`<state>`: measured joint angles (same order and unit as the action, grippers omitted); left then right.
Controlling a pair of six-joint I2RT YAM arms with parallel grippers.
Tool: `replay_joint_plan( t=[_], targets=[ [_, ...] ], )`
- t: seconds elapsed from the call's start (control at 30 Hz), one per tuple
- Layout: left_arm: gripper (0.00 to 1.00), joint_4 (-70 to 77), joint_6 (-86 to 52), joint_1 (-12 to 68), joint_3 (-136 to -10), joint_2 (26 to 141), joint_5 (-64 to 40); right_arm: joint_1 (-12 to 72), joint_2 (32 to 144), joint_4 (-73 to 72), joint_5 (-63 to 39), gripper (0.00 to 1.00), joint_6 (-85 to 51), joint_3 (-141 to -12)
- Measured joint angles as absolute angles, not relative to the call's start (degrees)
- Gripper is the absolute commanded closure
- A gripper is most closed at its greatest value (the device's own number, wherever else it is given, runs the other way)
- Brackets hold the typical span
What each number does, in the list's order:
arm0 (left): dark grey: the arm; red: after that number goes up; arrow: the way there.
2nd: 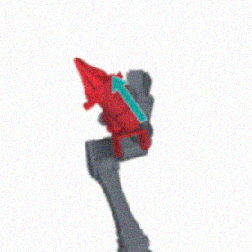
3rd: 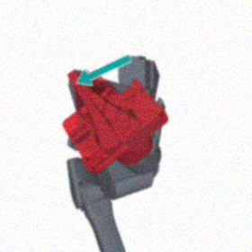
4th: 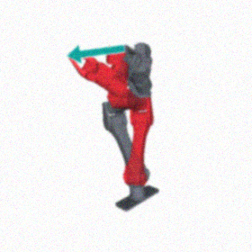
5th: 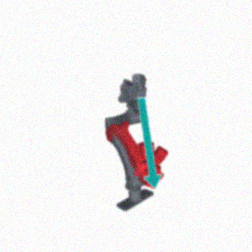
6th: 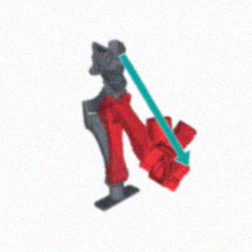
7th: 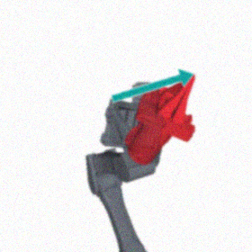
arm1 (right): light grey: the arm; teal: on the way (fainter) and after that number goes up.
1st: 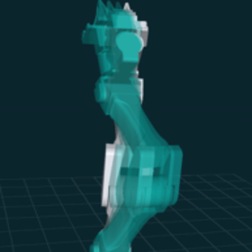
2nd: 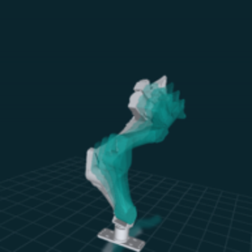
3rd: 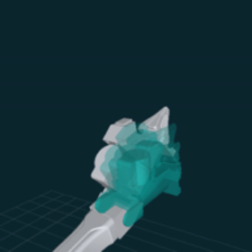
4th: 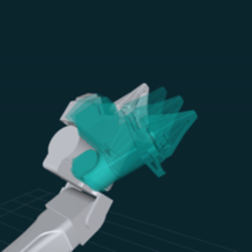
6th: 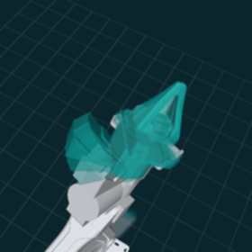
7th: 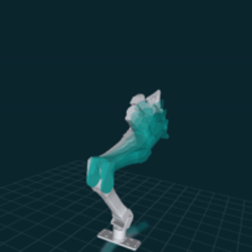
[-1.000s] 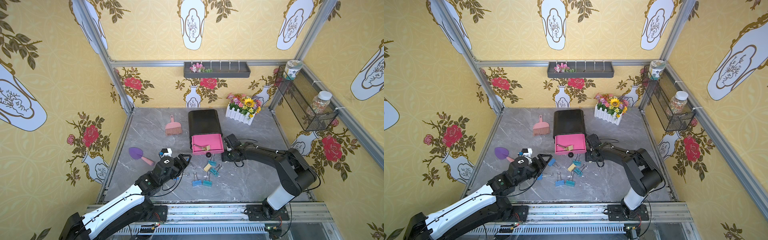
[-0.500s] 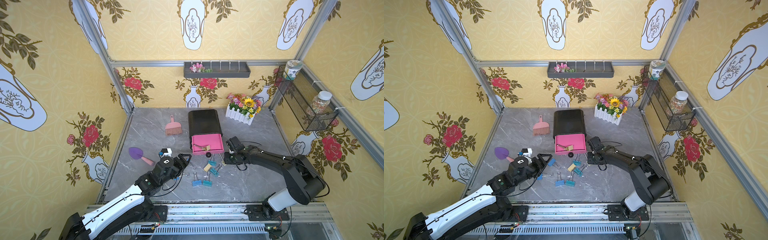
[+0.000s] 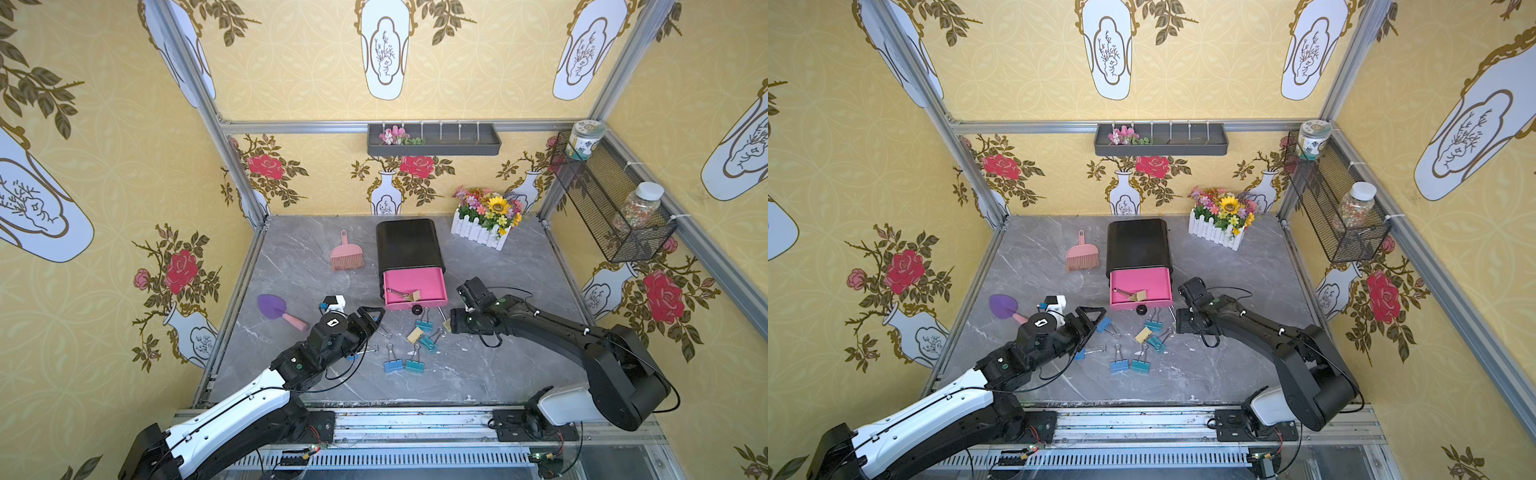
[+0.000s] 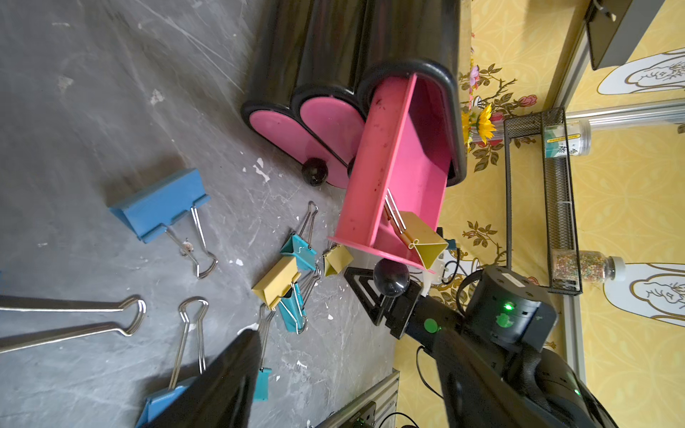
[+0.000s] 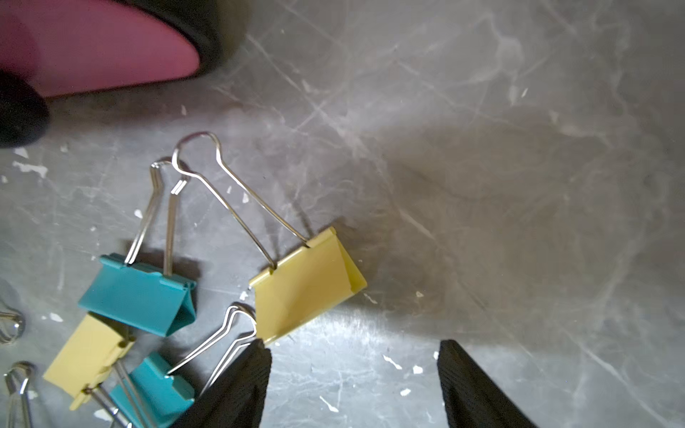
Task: Put the binder clips in the drawer according to color
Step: Pick up the binder clip at the center of the board.
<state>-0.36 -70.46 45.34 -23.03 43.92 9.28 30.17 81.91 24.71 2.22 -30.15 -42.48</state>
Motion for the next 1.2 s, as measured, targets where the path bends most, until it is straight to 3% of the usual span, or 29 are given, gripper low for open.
replay_joint_plan(
  t=[0.73, 1.2],
  targets=[
    [0.20, -0.49, -70.98, 45.34, -22.28, 43.59, 9.28, 32.42, 90.21, 19.11, 4.86, 0.25, -31.68, -45.12],
    [0.20, -0.49, -71.13, 45.34, -22.28, 43.92, 9.28, 32.14, 89.91, 18.00, 5.74, 0.46, -31.97, -45.25]
  ],
)
